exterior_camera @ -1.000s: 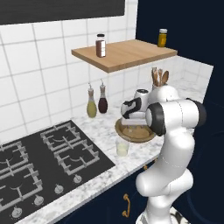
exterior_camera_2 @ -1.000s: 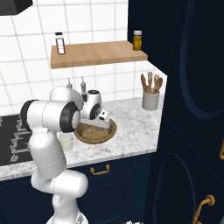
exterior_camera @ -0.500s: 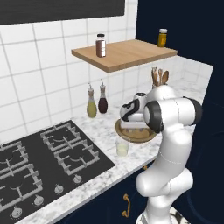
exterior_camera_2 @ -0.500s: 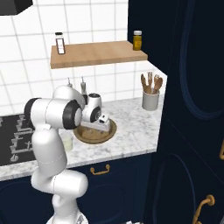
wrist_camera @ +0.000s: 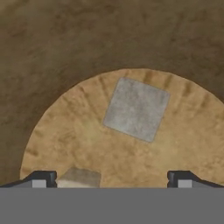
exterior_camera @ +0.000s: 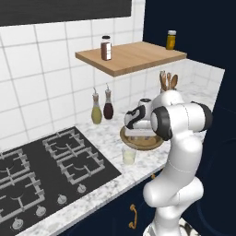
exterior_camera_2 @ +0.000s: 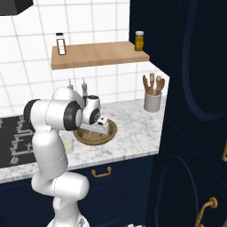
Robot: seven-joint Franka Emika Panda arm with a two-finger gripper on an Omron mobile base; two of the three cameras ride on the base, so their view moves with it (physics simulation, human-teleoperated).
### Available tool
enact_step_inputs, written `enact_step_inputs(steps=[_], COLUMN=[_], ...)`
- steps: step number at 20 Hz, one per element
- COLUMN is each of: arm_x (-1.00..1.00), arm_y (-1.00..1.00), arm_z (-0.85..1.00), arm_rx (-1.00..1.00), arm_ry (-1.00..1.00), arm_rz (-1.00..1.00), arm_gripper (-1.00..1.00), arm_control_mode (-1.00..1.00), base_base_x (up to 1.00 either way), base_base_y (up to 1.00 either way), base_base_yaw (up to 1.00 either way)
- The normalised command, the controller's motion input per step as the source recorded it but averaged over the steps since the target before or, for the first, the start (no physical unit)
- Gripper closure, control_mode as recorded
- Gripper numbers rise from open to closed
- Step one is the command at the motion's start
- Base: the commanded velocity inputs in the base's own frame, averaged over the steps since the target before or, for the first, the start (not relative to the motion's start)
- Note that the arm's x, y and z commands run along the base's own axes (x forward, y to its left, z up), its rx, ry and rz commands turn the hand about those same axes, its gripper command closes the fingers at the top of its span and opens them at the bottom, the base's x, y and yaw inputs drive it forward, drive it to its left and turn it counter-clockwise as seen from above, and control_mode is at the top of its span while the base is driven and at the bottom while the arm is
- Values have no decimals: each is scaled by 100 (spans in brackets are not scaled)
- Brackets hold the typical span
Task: Grab a lemon wedge from the fridge and one ice cube from the ice bowl, and put them in the glass of lemonade.
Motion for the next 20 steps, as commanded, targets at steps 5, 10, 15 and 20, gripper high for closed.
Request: enact_step_inputs(steps=[5, 10, 15, 20], arm_x=[-23, -11, 0, 0], arm_y=[0, 0, 0, 0], arm_z=[-18, -8, -6, -4], arm_rx=[0, 0, 0, 0], arm_ry=[1, 6, 3, 5], arm_rz=[0, 0, 0, 0], arm_gripper=[-100, -100, 100, 100], arm_control_mode=[-100, -100, -100, -100], base_base_x=[0, 0, 0, 0], base_base_y=[0, 0, 0, 0], base_base_yaw=[0, 0, 0, 0])
